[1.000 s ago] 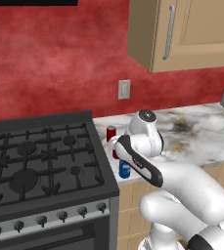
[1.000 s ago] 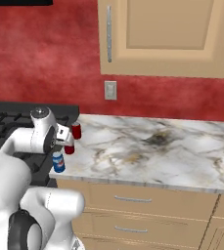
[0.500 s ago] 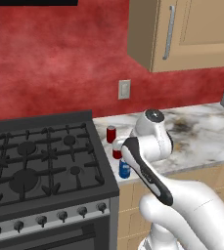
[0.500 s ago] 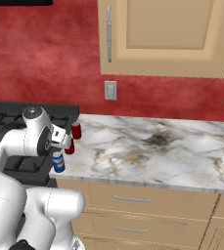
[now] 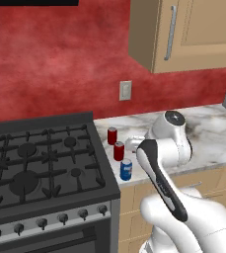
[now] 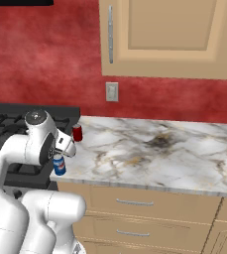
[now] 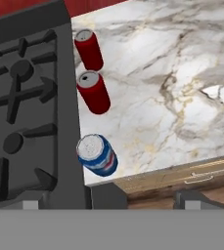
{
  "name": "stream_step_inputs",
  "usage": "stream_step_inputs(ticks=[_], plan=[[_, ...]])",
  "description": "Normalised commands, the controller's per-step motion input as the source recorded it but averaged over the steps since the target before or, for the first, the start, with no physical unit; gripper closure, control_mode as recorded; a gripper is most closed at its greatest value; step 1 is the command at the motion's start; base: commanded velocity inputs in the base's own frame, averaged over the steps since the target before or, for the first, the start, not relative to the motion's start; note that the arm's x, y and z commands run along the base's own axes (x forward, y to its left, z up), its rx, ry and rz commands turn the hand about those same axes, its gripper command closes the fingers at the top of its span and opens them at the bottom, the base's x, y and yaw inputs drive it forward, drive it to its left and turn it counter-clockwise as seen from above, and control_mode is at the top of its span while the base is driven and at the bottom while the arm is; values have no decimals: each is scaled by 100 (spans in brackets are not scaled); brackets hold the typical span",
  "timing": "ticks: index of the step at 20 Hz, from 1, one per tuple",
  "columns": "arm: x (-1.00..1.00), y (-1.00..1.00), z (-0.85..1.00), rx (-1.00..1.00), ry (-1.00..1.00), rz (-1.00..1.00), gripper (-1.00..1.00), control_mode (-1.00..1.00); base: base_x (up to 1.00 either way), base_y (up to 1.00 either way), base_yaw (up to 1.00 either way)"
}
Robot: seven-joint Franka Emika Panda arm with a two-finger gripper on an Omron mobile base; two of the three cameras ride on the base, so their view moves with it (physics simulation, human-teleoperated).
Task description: Four empty soda cans are scattered around the kitchen. Gather all the cans and cluster them next to the stove for recycling.
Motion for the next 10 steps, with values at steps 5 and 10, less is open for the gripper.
stream_step_inputs(ticks=[5, 10], plan=[[-33, -13, 41, 2, -1, -2, -100, -100, 0, 0, 0], [-35, -1, 41, 0, -7, 0, -100, -100, 0, 0, 0]])
